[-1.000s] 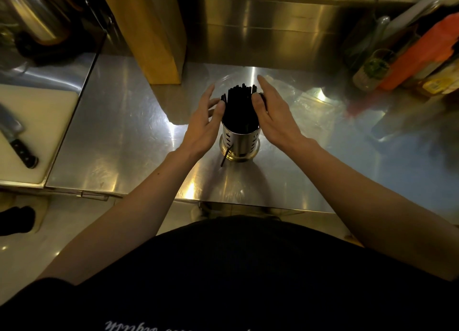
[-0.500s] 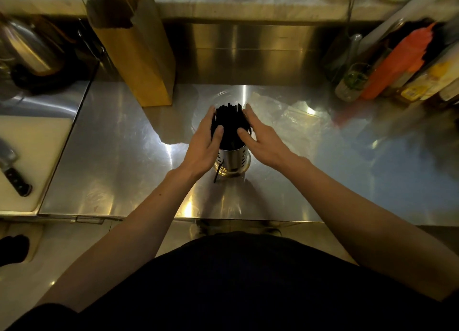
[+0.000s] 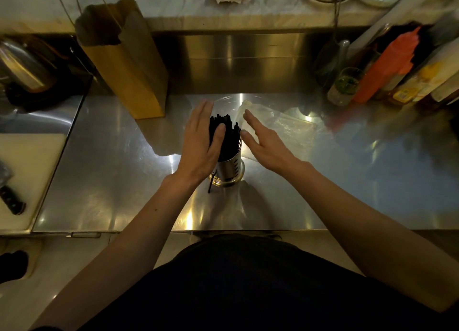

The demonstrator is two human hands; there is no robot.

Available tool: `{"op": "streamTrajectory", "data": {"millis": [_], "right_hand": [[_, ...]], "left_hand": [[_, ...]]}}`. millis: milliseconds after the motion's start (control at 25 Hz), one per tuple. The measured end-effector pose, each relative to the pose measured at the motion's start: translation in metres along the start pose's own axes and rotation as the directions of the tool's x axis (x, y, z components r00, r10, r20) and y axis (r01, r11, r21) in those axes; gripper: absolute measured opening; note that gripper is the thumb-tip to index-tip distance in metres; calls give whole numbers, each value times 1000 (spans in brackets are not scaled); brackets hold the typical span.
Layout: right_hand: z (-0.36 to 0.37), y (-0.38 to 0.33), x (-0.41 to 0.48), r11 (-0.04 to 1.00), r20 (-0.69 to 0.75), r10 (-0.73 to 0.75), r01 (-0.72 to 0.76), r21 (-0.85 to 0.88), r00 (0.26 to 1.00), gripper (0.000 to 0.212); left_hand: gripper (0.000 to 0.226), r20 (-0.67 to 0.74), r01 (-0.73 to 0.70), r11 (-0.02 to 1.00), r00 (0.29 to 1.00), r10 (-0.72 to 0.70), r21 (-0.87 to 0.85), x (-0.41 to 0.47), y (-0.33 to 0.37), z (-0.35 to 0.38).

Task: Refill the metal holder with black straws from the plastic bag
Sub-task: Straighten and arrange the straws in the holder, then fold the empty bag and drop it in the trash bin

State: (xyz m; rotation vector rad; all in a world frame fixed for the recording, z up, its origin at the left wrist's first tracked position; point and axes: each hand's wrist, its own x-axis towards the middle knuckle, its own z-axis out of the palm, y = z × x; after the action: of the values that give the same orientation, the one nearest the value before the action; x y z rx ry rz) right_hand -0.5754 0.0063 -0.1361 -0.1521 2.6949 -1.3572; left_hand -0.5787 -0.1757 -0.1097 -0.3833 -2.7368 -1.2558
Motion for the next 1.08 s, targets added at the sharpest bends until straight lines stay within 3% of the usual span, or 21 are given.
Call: {"op": "streamTrajectory", "data": {"millis": [280, 400, 600, 680, 800, 1000, 1080], "right_hand": [[-53, 46, 17, 997, -168, 51, -59, -44, 984, 60], [-80, 71, 31, 989, -178, 67, -89, -120, 982, 62], [-107, 120, 62, 971, -57, 85, -95, -218, 995, 61], [-109, 140, 78, 944, 24, 157, -143, -298, 987, 61], [-109, 161, 97, 901, 141, 284, -213, -379, 948, 64], [-101, 173, 119, 894, 254, 349, -240, -379, 902, 60], [-97, 175, 127, 886, 242, 367, -257, -386, 898, 56]], "left_hand": [[47, -79, -35, 985, 997, 22, -171, 15, 60, 31], [37, -87, -31, 958, 996, 7, -284, 17, 75, 53], [24, 7, 263, 828, 954, -299, -495, 19, 94, 108], [31, 110, 482, 706, 857, -504, -519, 26, 91, 134], [56, 260, 743, 411, 602, -755, -529, 36, 71, 166], [70, 197, 843, 257, 386, -901, -473, 43, 38, 197], [72, 252, 819, 118, 305, -918, -562, 46, 23, 203]]}}
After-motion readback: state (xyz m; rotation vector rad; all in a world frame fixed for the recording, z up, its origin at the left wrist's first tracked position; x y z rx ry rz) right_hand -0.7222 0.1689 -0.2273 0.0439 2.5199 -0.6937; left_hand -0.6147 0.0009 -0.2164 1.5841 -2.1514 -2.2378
